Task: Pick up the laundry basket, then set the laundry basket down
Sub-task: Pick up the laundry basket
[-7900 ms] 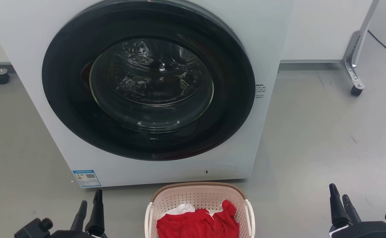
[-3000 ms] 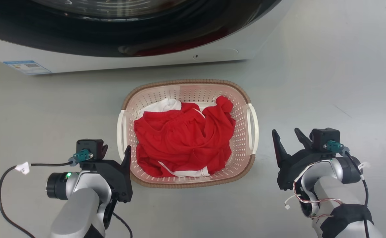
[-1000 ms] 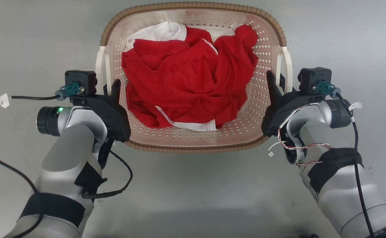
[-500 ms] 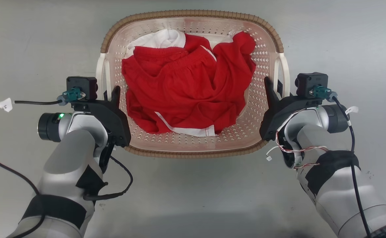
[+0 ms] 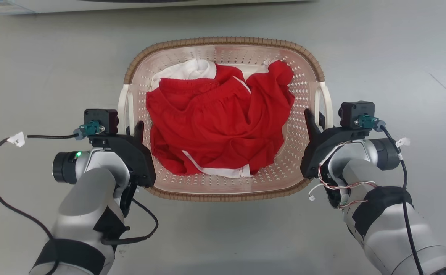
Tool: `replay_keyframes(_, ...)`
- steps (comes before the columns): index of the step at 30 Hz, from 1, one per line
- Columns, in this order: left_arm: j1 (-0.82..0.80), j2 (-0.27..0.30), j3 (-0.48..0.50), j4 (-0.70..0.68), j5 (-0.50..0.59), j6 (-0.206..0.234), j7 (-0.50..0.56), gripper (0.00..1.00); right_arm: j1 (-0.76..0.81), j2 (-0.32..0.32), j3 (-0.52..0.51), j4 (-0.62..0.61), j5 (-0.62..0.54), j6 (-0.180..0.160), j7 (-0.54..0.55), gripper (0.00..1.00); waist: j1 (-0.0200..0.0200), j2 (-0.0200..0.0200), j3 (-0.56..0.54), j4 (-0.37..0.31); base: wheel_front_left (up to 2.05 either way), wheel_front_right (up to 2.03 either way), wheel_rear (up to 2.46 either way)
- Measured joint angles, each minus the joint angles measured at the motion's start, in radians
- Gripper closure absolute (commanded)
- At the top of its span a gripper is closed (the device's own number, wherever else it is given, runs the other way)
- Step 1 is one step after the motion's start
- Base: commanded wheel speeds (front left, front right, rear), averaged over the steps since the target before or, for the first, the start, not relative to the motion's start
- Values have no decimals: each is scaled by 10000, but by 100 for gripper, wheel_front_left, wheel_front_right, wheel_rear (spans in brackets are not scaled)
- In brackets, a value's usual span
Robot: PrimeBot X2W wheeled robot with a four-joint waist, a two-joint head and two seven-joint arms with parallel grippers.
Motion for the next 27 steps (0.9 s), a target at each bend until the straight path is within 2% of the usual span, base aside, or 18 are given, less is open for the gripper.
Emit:
replay_keyframes(17,1286,-198,-46,134,-222,2,188,100,1126,130,157,635,709,334,90,100,-1,0,-1663,-17,0,0,0)
replay_keyframes(27,2330,-290,-134,165,-357,0,608,100,2104,226,291,1005,1129,510,504,100,-2,0,-3082,-21,0,0,0)
